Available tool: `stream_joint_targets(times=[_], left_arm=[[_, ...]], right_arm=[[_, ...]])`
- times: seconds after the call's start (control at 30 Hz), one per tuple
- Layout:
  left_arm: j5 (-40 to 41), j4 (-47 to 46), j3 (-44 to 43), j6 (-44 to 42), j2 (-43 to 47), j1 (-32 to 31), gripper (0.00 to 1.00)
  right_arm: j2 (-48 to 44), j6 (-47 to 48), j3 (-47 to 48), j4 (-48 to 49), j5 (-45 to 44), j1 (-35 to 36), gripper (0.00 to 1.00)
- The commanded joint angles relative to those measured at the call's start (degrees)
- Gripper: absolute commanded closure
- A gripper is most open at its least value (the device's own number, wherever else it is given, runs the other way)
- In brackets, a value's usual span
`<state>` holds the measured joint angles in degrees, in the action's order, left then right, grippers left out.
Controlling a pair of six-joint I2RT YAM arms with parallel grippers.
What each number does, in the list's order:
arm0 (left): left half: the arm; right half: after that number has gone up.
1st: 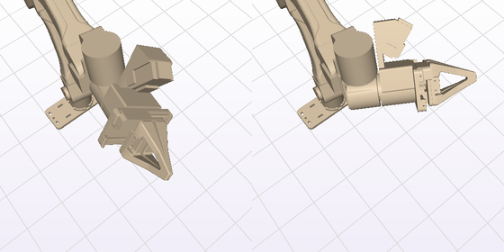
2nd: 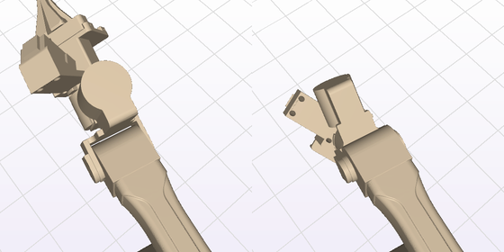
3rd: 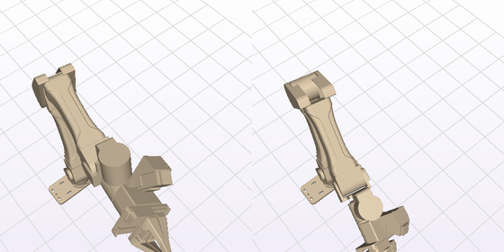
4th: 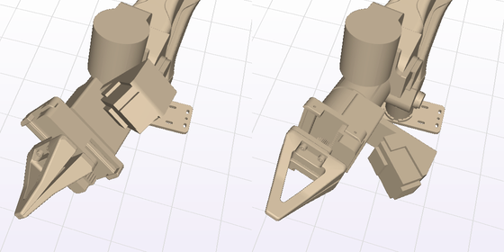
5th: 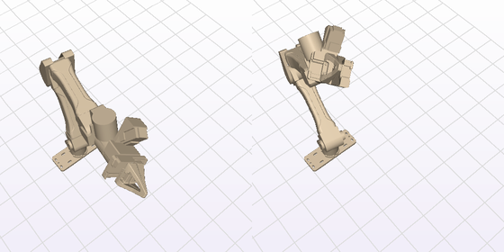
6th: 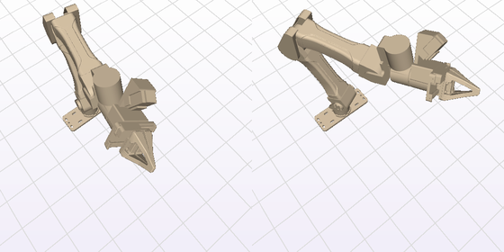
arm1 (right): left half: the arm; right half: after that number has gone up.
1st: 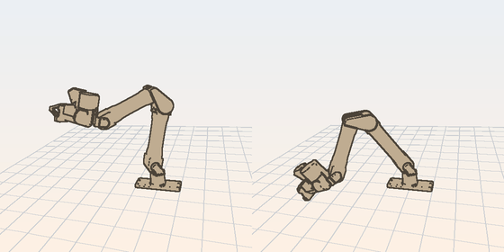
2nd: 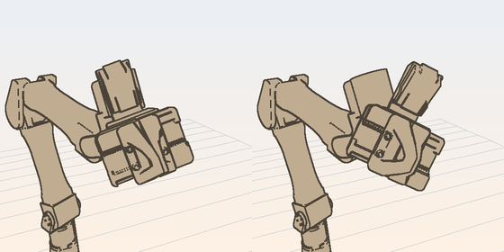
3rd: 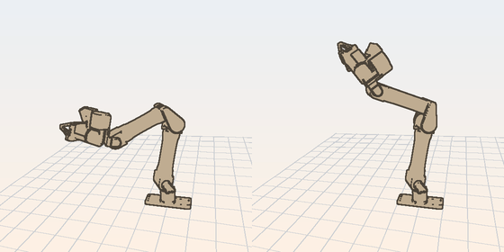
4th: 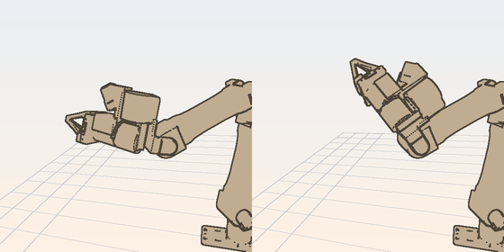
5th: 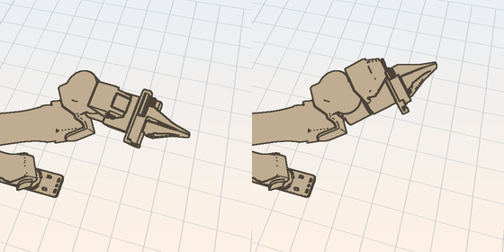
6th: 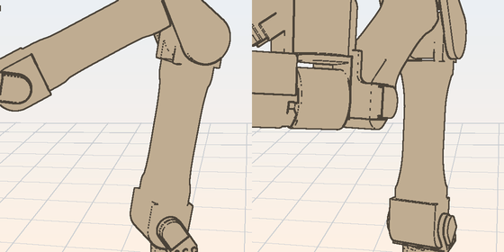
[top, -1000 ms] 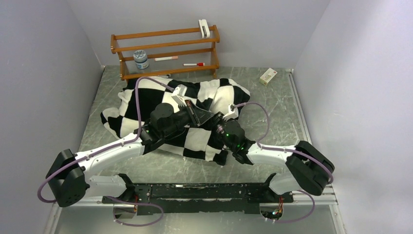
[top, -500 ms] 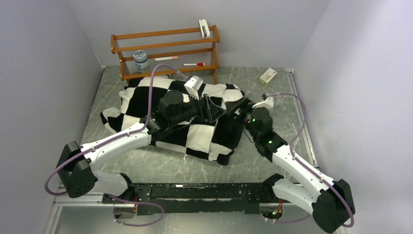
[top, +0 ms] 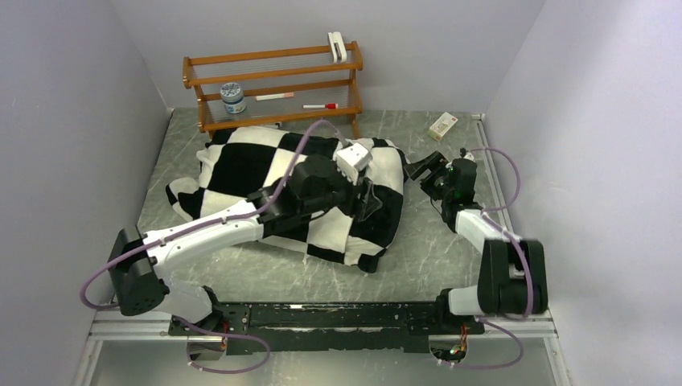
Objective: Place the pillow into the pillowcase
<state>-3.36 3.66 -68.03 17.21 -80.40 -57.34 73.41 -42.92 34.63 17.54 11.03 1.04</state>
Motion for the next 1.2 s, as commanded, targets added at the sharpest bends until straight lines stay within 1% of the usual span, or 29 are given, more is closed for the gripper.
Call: stream_joint_targets(times=[0.0, 0.1, 0.23, 0.33, 0.4, 0.47, 0.57, 0.6, 0.7, 0.8, 0.83, 0.87, 0.9, 0.97, 1.0, 1.07, 1.1, 1.13, 1.17], left_arm=[[7.63, 4.55, -3.49, -7.08, -3.57, -4.13, 0.32], [10.67, 6.17, -5.37, -9.34, -6.61, -6.87, 0.31], [11.82, 5.89, -6.86, -10.04, -11.07, -8.81, 0.31], [9.67, 5.19, -7.46, -8.6, -14.2, -8.93, 0.37], [9.08, 3.78, -6.75, -8.14, -15.29, -8.94, 0.41], [9.9, 2.55, -5.75, -8.31, -15.6, -8.97, 0.44], [10.66, 3.46, -6.06, -8.4, -15.31, -8.93, 0.49], [10.59, 3.28, -5.8, -8.46, -14.93, -8.95, 0.49], [10.82, 3.79, -6.06, -8.42, -13.0, -8.95, 0.49], [10.44, 3.67, -6.54, -8.0, -9.93, -8.93, 0.46], [10.36, 3.58, -6.74, -7.84, -8.89, -8.93, 0.45], [10.42, 3.72, -7.25, -7.76, -7.73, -8.93, 0.44], [10.54, 4.12, -8.29, -7.82, -6.82, -8.97, 0.44], [10.76, 6.36, -10.88, -8.1, -5.28, -8.93, 0.44], [11.01, 7.6, -12.37, -8.1, -4.57, -8.93, 0.44], [11.99, 11.24, -17.27, -8.64, -3.57, -8.97, 0.43], [12.88, 13.55, -20.4, -9.36, -3.43, -8.93, 0.42], [13.94, 15.75, -24.07, -10.02, -3.5, -8.93, 0.42], [15.24, 18.47, -27.46, -10.69, -3.81, -8.93, 0.41]], right_arm=[[12.53, -2.04, 1.03, 12.92, 12.08, -4.64, 0.21], [21.88, -2.47, 3.9, 18.25, 16.0, -6.28, 0.21], [30.25, -4.69, 4.32, 27.02, 18.87, -7.61, 0.16], [36.09, -6.56, 5.83, 33.31, 21.77, -7.82, 0.13], [39.73, -8.64, 6.19, 39.42, 23.64, -7.81, 0.13], [42.67, -10.25, 6.67, 44.61, 25.34, -8.01, 0.12], [46.25, -12.56, 7.86, 50.16, 28.54, -8.17, 0.13], [46.91, -13.18, 8.15, 51.11, 29.28, -8.16, 0.13], [47.66, -16.42, 8.4, 58.47, 32.09, -8.16, 0.19], [46.63, -21.32, 8.43, 65.39, 35.38, -7.78, 0.32], [45.8, -23.22, 8.17, 66.67, 36.08, -7.73, 0.38], [44.45, -25.09, 6.88, 69.35, 36.27, -7.8, 0.46], [42.78, -27.39, 4.68, 72.01, 36.07, -7.8, 0.61], [38.65, -31.77, 1.94, 73.76, 36.29, -7.89, 0.91], [36.25, -34.8, 0.43, 74.84, 36.53, -7.88, 1.0], [28.35, -42.07, -2.87, 77.59, 35.21, -7.89, 1.0], [21.27, -43.46, -3.51, 73.63, 34.96, -7.71, 1.0], [13.93, -42.61, -3.14, 65.26, 34.79, -7.4, 1.0], [5.98, -38.25, -1.51, 52.86, 34.02, -6.92, 1.0]])
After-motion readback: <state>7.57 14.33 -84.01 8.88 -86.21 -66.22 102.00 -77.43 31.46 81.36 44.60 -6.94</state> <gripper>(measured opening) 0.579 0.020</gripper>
